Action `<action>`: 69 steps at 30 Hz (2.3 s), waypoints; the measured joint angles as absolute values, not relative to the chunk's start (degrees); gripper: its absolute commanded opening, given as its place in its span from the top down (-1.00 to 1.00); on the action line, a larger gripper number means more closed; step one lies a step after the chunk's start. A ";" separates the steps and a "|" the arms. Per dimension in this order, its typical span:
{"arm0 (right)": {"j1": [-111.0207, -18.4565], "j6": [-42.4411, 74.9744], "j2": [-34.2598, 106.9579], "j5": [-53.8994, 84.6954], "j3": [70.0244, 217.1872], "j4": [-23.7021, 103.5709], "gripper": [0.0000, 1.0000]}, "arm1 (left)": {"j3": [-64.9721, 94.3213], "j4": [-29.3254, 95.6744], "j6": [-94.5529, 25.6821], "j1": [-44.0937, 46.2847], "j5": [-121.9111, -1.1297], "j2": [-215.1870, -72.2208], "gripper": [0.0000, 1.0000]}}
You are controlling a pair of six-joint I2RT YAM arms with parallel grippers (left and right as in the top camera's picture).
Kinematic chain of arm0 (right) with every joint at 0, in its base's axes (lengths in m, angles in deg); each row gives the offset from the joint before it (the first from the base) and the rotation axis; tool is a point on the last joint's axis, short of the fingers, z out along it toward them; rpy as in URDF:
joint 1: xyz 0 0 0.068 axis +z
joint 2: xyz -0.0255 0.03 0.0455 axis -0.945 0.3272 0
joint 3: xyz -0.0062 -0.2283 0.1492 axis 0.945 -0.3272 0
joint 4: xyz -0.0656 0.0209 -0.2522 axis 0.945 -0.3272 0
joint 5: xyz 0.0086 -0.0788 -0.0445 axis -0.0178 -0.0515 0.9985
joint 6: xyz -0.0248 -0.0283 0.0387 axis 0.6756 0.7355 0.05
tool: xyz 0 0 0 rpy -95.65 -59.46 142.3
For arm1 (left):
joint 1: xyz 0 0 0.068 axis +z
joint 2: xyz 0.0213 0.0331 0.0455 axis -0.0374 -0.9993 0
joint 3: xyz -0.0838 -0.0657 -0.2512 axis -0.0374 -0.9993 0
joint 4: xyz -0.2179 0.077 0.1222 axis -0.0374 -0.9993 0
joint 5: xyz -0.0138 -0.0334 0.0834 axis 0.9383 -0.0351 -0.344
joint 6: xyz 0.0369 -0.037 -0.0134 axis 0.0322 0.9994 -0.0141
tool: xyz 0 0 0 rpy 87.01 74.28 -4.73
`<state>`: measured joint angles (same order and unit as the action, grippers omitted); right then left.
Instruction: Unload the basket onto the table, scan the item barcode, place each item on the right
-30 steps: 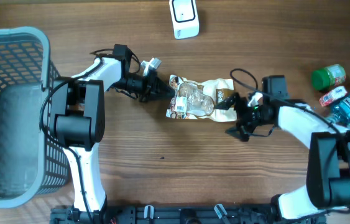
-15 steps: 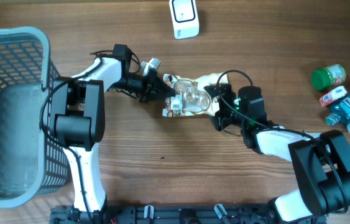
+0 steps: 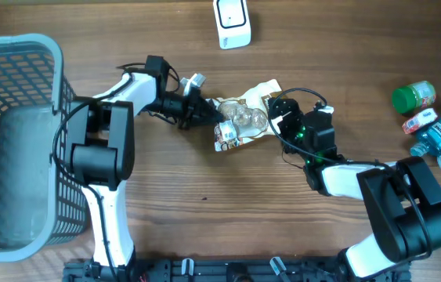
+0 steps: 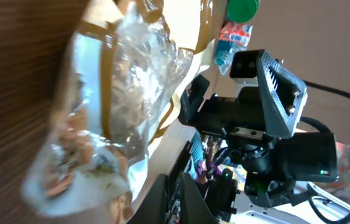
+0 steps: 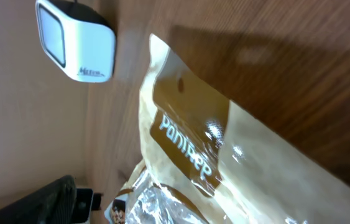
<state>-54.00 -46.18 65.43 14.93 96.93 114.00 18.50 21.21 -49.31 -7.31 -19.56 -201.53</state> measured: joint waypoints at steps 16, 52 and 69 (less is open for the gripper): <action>-46.56 -54.03 66.39 20.74 97.24 109.36 0.90 | 18.50 23.98 -43.34 -8.73 -22.90 -201.53 0.47; -54.35 -50.51 66.52 9.86 97.19 108.16 0.91 | 24.55 32.14 -36.94 -10.22 -43.66 -201.13 -0.04; -54.61 -50.27 66.63 7.67 97.11 111.57 -1.00 | 24.53 36.16 -30.67 -11.16 -35.10 -205.29 0.66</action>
